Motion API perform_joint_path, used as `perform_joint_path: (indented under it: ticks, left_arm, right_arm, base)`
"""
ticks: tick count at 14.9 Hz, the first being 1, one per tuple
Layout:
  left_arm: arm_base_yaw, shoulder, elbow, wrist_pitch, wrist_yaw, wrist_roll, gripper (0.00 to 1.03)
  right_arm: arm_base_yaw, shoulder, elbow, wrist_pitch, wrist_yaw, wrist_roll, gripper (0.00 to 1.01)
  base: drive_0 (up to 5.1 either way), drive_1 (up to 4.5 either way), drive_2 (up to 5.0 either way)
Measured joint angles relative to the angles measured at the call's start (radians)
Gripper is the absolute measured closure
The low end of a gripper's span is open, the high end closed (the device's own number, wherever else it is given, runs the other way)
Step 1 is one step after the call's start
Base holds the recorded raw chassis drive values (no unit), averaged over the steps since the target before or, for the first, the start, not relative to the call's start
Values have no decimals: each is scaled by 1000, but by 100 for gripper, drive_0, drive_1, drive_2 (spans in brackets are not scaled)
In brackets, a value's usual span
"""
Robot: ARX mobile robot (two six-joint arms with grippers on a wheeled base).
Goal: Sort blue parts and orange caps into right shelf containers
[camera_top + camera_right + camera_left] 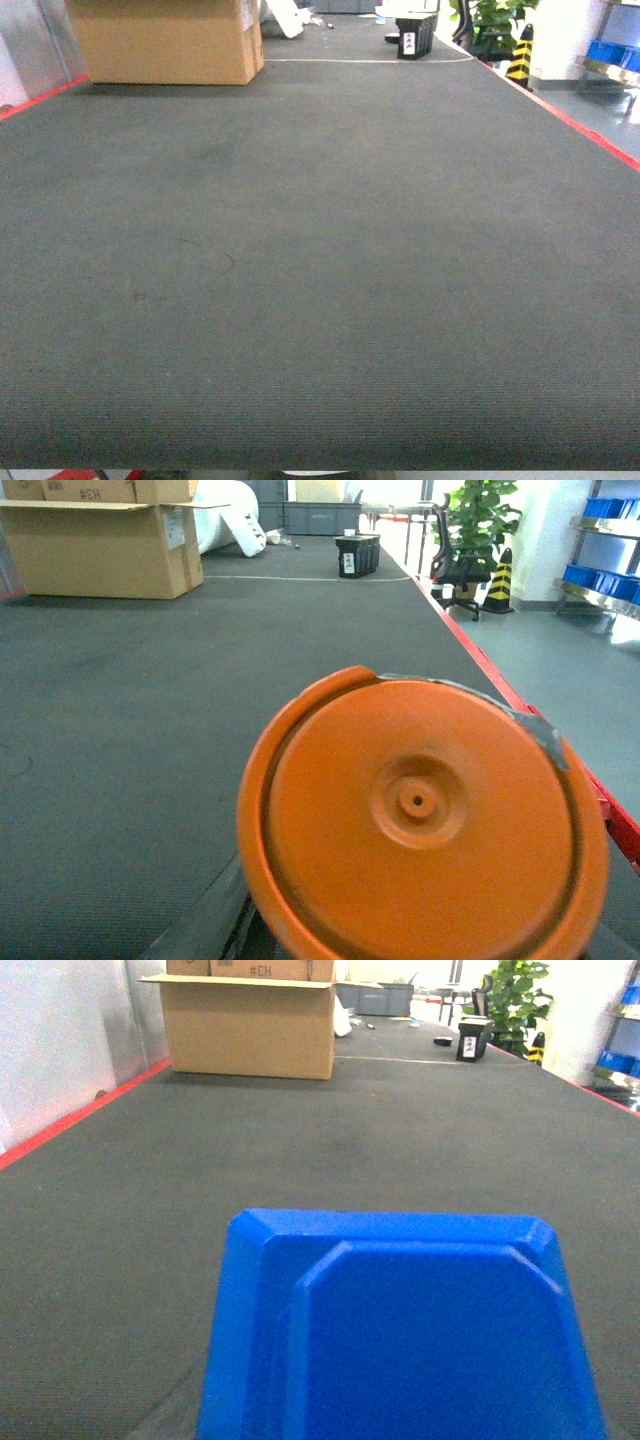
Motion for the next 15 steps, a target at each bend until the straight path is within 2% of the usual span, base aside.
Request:
perform_joint_path:
  ticks: [15]
  left_arm:
    - [1,0,0,-2,0,0,61]
  right_arm:
    - [0,0,0,0,0,0,55]
  base:
    - [0,0,0]
